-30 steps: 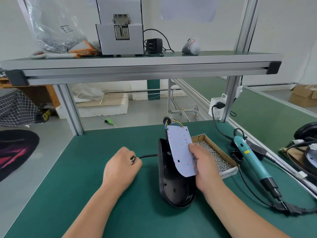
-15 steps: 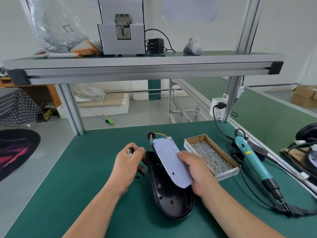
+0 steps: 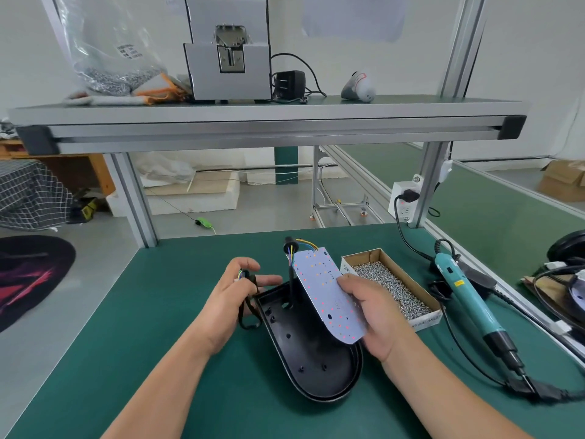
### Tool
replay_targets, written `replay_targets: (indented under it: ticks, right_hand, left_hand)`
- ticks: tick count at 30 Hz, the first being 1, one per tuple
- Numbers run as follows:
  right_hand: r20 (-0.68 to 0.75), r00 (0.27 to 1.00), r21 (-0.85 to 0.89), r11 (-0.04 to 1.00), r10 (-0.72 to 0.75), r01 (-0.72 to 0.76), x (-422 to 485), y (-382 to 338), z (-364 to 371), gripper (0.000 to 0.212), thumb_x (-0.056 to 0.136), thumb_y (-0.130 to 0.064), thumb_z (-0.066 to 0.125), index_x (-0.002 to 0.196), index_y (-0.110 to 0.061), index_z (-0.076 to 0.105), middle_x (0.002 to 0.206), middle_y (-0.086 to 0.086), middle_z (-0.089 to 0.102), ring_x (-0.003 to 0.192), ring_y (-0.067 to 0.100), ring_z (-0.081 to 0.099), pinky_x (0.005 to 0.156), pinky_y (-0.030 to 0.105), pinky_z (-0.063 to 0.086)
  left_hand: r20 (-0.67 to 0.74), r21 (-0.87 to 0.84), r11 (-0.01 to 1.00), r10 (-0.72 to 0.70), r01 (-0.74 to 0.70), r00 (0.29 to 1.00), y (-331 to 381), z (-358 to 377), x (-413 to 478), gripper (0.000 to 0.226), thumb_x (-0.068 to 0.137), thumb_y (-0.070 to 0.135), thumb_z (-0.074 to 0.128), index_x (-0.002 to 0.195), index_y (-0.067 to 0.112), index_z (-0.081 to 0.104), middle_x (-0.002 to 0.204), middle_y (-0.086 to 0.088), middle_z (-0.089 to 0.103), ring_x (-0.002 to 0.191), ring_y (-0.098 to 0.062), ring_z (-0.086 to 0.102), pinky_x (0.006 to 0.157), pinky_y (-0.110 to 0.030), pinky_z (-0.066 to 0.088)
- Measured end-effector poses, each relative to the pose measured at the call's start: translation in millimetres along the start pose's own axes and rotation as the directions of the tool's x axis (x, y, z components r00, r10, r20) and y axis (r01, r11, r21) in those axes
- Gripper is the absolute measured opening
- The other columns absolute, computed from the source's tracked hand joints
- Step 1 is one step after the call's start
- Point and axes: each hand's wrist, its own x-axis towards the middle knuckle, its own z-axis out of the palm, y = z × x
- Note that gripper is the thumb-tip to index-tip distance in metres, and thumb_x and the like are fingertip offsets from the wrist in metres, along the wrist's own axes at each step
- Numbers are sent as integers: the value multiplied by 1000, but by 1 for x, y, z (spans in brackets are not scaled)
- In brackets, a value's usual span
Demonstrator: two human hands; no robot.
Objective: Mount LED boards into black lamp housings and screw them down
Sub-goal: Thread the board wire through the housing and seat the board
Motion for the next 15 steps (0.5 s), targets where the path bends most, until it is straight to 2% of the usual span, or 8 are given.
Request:
replay_targets:
  ticks: [2, 4, 6, 8, 11, 13, 15]
  right_hand:
    - [16, 1000, 7, 1000, -13, 13, 0, 2, 1, 20, 100, -16, 60, 111, -2, 69, 95, 20, 74, 72, 30, 72, 63, 34, 54]
    - [47, 999, 33, 999, -5, 3, -2, 0, 2, 20, 99, -16, 60, 114, -3, 66, 98, 23, 71, 73, 31, 71, 65, 34, 54]
    - [84, 996, 14, 1000, 11, -12, -4, -3, 1, 23, 93, -16, 66, 113, -3, 63, 101, 25, 66, 75, 32, 67, 66, 35, 52]
    - [109, 994, -40, 999, 24, -20, -5, -8, -2, 23, 90, -15, 69, 107, -4, 60, 100, 23, 60, 76, 31, 63, 67, 36, 47]
    - [87, 996, -116, 993, 35, -24, -4, -14, -8, 13, 99, -10, 60, 112, -8, 57, 101, 23, 53, 80, 31, 57, 65, 34, 44]
    - [62, 998, -168, 986, 19, -8, -5, -17, -12, 11, 99, -8, 60, 110, -8, 59, 98, 22, 55, 80, 31, 57, 64, 34, 44]
    - [54, 999, -276, 961, -3, 18, -6, -20, -14, 10, 95, -11, 66, 101, -6, 60, 92, 20, 54, 76, 28, 54, 62, 33, 42]
  left_hand:
    - [11, -3, 1000, -13, 13, 1000, -1, -3, 1, 45, 71, 24, 56, 115, 19, 53, 127, -15, 76, 104, -37, 75, 80, -46, 59]
    - [-12, 85, 996, -5, 6, 1000, -3, -4, 1, 47, 74, 18, 54, 121, 13, 58, 124, -10, 78, 108, -32, 75, 85, -46, 58]
    - [-29, 169, 986, 17, -12, 999, -3, -2, 1, 45, 77, 16, 56, 121, 13, 63, 119, -4, 80, 107, -23, 76, 87, -37, 58]
    - [-48, 213, 977, 35, -24, 998, -2, 2, 0, 42, 76, 16, 61, 118, 12, 66, 113, 0, 82, 100, -14, 76, 80, -25, 58]
    - [-102, 278, 960, 54, -24, 993, 2, 6, -1, 34, 72, 15, 61, 105, 16, 73, 106, 2, 82, 87, -13, 74, 71, -27, 57]
    - [-158, 297, 955, 64, -14, 985, 5, 6, -3, 29, 69, 17, 59, 91, 26, 76, 101, 2, 82, 75, -14, 69, 62, -27, 55]
    - [-205, 295, 956, 70, -7, 976, 8, 1, -4, 29, 67, 18, 58, 85, 32, 77, 97, -1, 82, 67, -14, 63, 57, -26, 53]
